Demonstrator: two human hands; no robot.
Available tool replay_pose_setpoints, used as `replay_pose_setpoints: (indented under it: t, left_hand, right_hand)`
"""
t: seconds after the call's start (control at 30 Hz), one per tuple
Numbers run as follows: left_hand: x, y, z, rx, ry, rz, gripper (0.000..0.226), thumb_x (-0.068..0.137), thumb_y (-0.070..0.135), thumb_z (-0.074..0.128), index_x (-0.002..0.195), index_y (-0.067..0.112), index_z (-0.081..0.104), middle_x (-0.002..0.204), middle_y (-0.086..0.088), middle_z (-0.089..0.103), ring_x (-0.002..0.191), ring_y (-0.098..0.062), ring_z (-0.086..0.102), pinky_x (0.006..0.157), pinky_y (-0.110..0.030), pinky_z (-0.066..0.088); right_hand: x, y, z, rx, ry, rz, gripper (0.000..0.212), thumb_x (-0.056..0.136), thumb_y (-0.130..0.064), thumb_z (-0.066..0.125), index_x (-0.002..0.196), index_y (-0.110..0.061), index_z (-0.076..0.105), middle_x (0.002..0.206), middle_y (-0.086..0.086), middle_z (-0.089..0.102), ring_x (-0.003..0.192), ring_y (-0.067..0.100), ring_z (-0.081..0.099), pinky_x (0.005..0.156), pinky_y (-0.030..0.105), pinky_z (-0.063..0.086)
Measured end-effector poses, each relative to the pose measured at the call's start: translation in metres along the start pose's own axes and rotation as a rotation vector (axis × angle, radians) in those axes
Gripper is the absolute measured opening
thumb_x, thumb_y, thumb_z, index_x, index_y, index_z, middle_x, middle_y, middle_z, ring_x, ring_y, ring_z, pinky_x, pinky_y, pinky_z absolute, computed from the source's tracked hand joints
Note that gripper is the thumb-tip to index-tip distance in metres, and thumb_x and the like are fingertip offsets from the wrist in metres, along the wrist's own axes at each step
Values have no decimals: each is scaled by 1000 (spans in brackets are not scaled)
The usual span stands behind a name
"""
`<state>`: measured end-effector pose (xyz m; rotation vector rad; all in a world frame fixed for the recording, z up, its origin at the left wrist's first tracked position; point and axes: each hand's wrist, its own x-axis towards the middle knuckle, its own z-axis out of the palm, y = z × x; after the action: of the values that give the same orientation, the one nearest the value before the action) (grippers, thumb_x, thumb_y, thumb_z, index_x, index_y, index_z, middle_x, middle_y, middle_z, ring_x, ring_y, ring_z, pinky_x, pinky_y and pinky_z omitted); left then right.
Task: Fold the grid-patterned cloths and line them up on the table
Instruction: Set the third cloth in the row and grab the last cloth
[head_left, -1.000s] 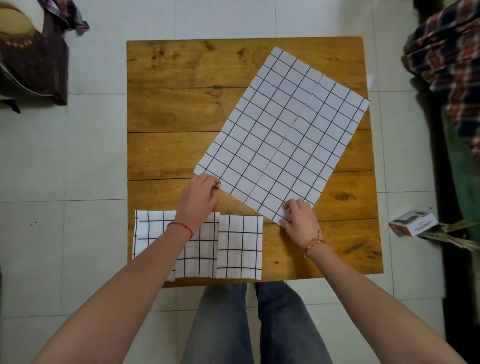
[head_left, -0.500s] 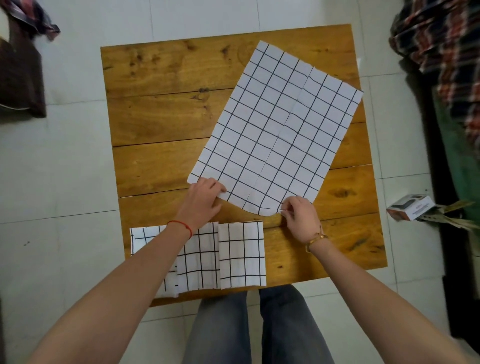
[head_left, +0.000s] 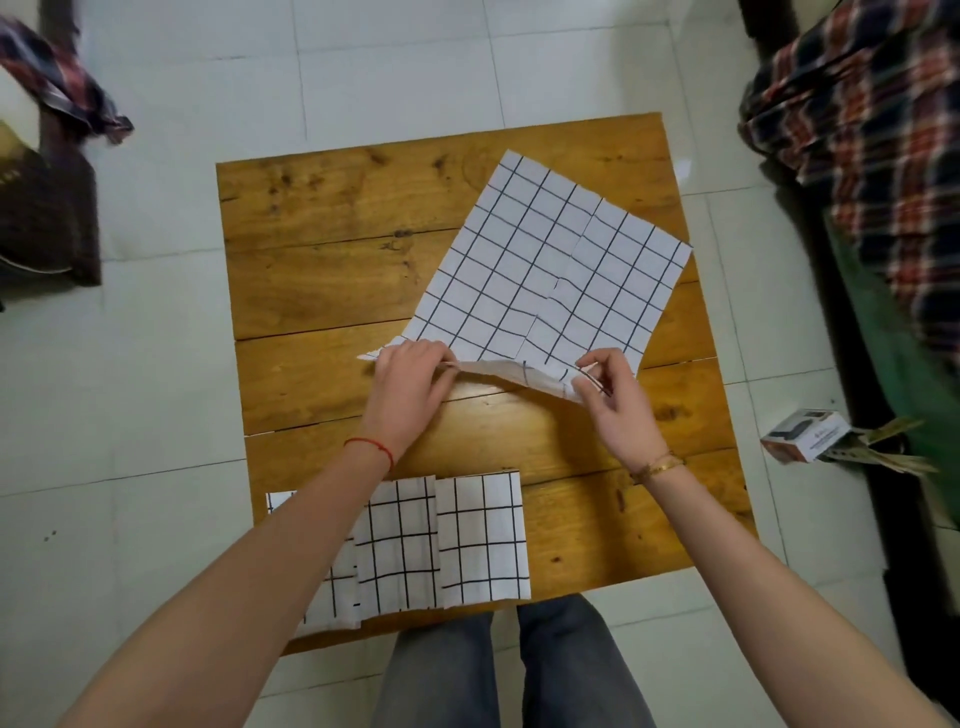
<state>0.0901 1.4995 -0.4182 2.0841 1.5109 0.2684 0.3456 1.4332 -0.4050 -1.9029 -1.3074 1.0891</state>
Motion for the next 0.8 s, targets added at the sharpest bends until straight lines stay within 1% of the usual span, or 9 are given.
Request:
replay_pose_setpoints:
  t: [0.1, 0.17, 0.27, 0.37, 0.47, 0.57, 0.63, 0.73, 0.8]
  left_hand:
    - [10, 9, -28, -44, 5, 26, 6, 94, 25, 56, 93, 21, 60, 87, 11, 63, 87, -11, 51, 91, -29, 34]
    - [16, 14, -46, -71, -20, 26, 7, 94, 28, 55, 94, 24, 61, 87, 11, 64, 88, -12, 50, 88, -28, 35]
    - [22, 25, -74, -50, -22, 67, 8, 92, 30, 59, 96, 25, 63, 86, 10, 66, 89, -17, 59, 90, -34, 43]
    - [25, 42, -108, -20, -11, 123, 5, 90, 29, 62, 91, 24, 62, 83, 7, 67, 82, -19, 61, 83, -35, 47]
    - [24, 57, -143, -35, 41, 154, 3, 88, 27, 65, 90, 24, 65, 87, 10, 69, 86, -13, 64, 82, -33, 49]
    - [19, 75, -178, -40, 107, 152, 4, 87, 26, 68, 90, 23, 69, 89, 11, 71, 87, -6, 65, 86, -33, 50]
    - [15, 85, -199, -7, 151, 158, 5, 85, 24, 70, 88, 20, 69, 87, 7, 71, 83, -9, 66, 80, -30, 52]
    - [8, 100, -227, 4, 226, 152, 8, 84, 24, 72, 89, 18, 70, 87, 4, 72, 82, -11, 67, 77, -28, 54]
    - [2, 111, -245, 9, 261, 144, 6, 85, 24, 71, 88, 19, 70, 89, 5, 73, 83, -10, 66, 80, -29, 54]
  right_hand:
    - [1, -20, -16, -191, -72, -112, 34, 87, -27, 65, 113, -19, 46, 83, -5, 42, 55, 4, 37, 55, 18, 34]
    - [2, -36, -28, -314, -113, -158, 44, 82, -34, 70, 116, -20, 46, 90, -11, 45, 71, 1, 43, 65, 19, 39]
    - [4, -63, -45, -416, -54, -266, 30, 87, -35, 64, 110, -20, 52, 100, -8, 55, 87, 5, 48, 74, 23, 40]
    - [9, -91, -66, -461, -27, -336, 11, 91, -17, 55, 101, -15, 58, 92, -3, 60, 81, 13, 53, 71, 25, 38]
    - [11, -121, -90, -461, -43, -337, 12, 88, -5, 50, 89, -15, 56, 82, -1, 59, 76, 16, 50, 65, 29, 33]
    - [12, -151, -114, -457, -43, -328, 27, 97, -16, 44, 70, -20, 42, 65, -4, 47, 62, 15, 42, 58, 33, 32]
    - [12, -169, -130, -444, -43, -295, 36, 100, -25, 40, 64, -23, 38, 61, -7, 45, 58, 10, 42, 56, 31, 33]
    - [11, -193, -154, -483, -51, -266, 39, 100, -26, 41, 61, -29, 39, 61, -9, 48, 59, 8, 44, 54, 23, 30]
    - [10, -206, -169, -524, -50, -262, 39, 99, -24, 43, 60, -23, 44, 61, -6, 50, 62, 15, 47, 54, 27, 30]
